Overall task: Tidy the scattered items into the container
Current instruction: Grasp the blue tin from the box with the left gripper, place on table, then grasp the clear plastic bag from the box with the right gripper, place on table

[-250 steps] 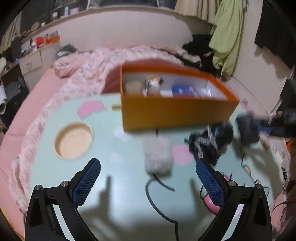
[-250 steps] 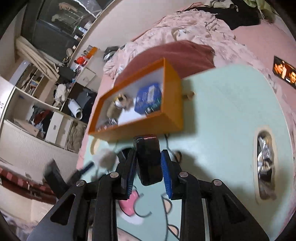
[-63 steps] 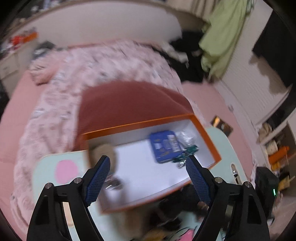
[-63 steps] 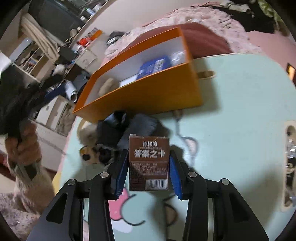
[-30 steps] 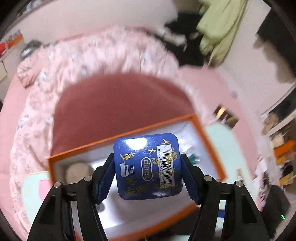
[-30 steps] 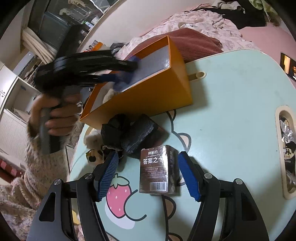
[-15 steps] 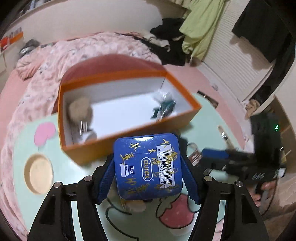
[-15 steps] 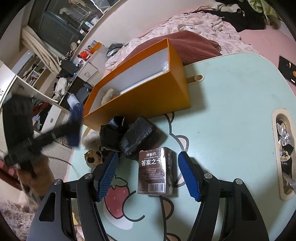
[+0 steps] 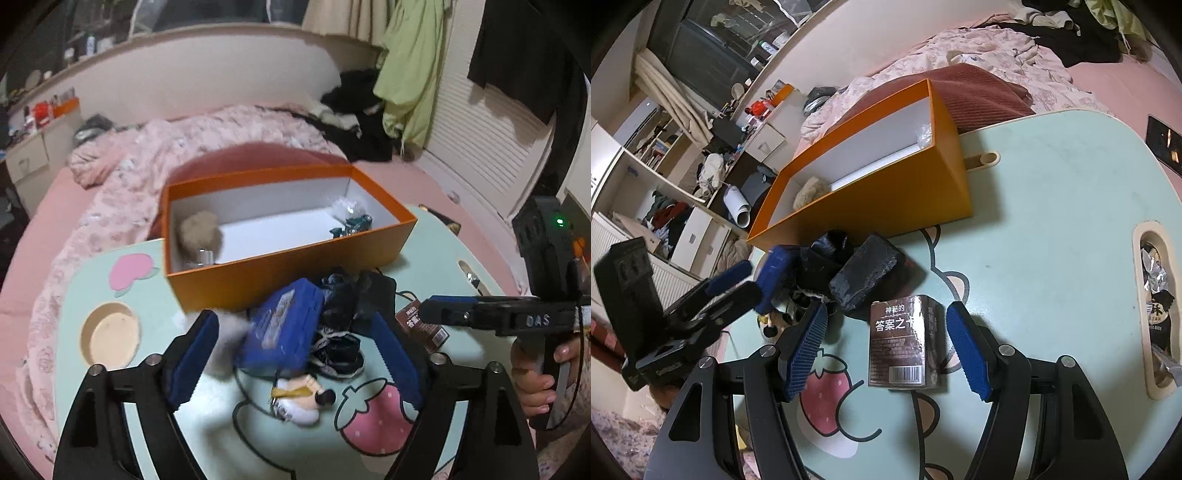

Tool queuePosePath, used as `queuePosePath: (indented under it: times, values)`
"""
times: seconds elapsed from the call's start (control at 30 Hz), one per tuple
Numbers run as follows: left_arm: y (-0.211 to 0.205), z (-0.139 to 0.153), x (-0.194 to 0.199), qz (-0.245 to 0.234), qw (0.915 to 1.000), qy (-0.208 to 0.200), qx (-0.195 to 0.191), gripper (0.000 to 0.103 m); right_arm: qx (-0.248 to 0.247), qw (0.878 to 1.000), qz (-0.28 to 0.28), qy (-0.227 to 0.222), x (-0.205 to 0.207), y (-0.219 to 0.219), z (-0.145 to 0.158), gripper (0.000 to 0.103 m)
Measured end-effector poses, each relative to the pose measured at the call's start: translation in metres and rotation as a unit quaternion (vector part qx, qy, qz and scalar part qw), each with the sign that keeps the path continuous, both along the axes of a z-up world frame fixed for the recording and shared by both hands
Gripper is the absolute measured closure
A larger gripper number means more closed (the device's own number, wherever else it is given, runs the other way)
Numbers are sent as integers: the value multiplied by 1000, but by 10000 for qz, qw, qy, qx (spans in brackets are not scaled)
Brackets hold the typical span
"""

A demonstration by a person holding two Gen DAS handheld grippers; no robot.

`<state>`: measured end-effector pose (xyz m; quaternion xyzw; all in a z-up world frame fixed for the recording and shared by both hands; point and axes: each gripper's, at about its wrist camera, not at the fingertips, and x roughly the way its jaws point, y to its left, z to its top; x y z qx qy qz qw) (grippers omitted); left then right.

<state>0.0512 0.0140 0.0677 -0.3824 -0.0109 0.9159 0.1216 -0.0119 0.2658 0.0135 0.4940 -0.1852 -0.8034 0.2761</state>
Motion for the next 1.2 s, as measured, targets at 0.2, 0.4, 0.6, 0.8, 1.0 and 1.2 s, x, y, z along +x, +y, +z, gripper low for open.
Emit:
queuePosePath:
  times: [0.2, 0.4, 0.6, 0.8, 1.0, 1.2]
  values:
    - [-6, -13, 29, 197, 9993, 153, -287, 13, 1, 10000, 3, 7, 0, -1, 0, 35]
    - [-5, -50, 36, 299, 9948, -331, -913, 13, 103, 9999, -21, 63, 0, -2, 0, 35]
    - [-7, -56, 24, 410, 9918, -646, -1027, 0, 419, 9988, -89, 221, -2, -5, 6, 35]
    - [-12, -56, 21, 381, 9932, -766, -794, 0, 768, 9933, -140, 847, -19, -8, 43, 35]
    - [-14, -56, 20, 380, 9932, -767, -788, 0, 2138, 9614, 311, 1706, -69, -58, 90, 44]
    - [-14, -56, 20, 356, 9935, -761, -768, 0, 4005, 9004, 1045, 1342, -133, -129, 54, 64]
